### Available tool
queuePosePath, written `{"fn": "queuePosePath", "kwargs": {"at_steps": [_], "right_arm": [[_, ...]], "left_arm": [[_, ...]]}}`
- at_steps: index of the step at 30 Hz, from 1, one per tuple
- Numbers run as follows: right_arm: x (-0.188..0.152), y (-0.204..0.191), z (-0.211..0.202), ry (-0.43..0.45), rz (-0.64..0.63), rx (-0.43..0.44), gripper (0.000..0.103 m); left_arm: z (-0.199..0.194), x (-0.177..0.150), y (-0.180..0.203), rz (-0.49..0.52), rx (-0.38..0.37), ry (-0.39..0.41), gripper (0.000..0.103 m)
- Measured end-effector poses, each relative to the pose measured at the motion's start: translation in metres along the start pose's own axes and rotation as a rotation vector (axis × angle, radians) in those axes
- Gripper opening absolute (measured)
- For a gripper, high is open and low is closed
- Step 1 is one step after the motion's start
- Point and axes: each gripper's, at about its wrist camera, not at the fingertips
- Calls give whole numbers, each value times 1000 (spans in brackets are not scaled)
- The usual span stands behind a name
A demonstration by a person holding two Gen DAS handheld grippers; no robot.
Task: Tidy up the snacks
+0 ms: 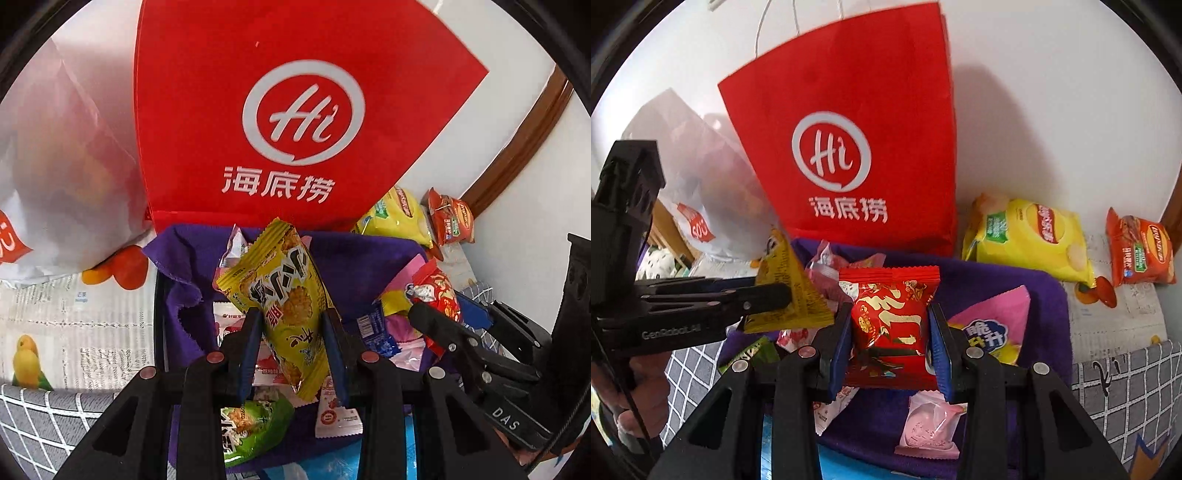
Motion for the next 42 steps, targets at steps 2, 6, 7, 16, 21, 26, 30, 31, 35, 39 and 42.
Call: {"fn": "queuePosePath", "kwargs": {"at_steps": [2,6,7,16,21,26,30,31,35,39,42], "right_arm": [[0,-2,6,-17,-13,-4,39],[1,-2,16,-47,-17,-4,39],[1,-1,19,-57,-18,-5,39],[-2,1,36,-117,-44,-79,39],[-2,6,37,-120,-38,-93,40],[-3,7,33,-104,-35,-112,40],[-4,5,32,-109,-48,-119,45],[-4,4,31,-108,-50,-123,51],[-5,4,22,-83,-48,-131,54],[-6,6,10,-61,-41,-139,54],[-12,7,-1,-38,-26,-145,54]], "left_arm": [[6,2,-2,0,3,-22,32],[13,2,-6,-6,17,-46,32],[15,2,-7,-4,15,-54,32],[26,1,-2,13,21,-86,32],[32,2,2,25,23,-96,32],[38,3,7,33,22,-99,33],[39,2,9,44,33,-94,33],[40,2,10,46,36,-93,33],[41,2,13,55,40,-100,34],[39,2,15,57,41,-104,38],[34,1,20,61,53,-89,57]]}}
Point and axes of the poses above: each gripper's, at about its wrist camera, not at the fingertips, and z roughly the way its jaws point, y to its right, x to its top, and after that the axes turned 14 degrees about -y, right-handed
